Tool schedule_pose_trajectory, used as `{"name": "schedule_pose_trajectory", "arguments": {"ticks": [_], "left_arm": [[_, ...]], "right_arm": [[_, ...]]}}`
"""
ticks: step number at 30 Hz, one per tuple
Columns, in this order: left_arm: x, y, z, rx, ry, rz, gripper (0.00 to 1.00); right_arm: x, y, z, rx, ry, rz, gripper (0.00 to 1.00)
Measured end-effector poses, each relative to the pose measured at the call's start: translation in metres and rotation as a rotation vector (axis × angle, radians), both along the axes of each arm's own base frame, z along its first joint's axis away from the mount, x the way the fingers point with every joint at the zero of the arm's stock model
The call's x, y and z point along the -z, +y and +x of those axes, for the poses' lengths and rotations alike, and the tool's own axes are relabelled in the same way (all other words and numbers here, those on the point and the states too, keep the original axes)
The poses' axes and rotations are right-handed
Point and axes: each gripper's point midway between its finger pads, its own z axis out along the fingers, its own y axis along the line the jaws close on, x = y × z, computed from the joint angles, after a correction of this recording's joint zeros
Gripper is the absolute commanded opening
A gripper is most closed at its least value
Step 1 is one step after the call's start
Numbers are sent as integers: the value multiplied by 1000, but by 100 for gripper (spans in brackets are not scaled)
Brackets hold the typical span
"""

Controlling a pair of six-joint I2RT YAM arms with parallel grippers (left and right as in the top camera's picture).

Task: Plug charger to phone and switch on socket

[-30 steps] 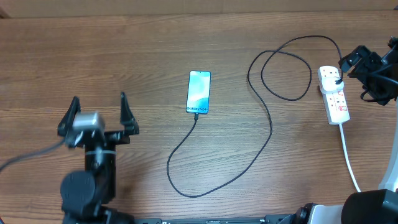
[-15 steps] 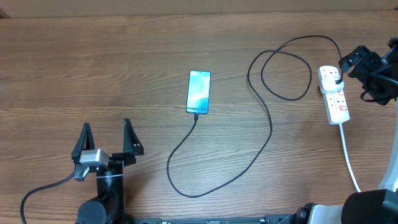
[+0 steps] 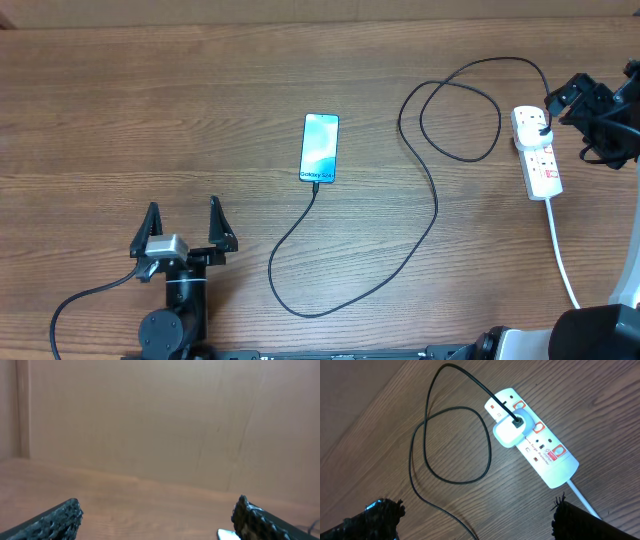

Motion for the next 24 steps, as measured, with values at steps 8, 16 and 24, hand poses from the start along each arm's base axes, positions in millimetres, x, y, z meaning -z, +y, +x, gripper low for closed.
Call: {"name": "schedule_pose_trajectory", "arguments": {"ticks": [8,16,24], "left_arm": [[47,-1,4,2,190,45,99],[57,-10,3,54,231,128,100],[59,-7,4,61,239,163,100]], "right_arm": [[0,0,0,0,1,0,100],[0,0,0,0,1,0,100],[0,0,0,0,0,0,100]]}}
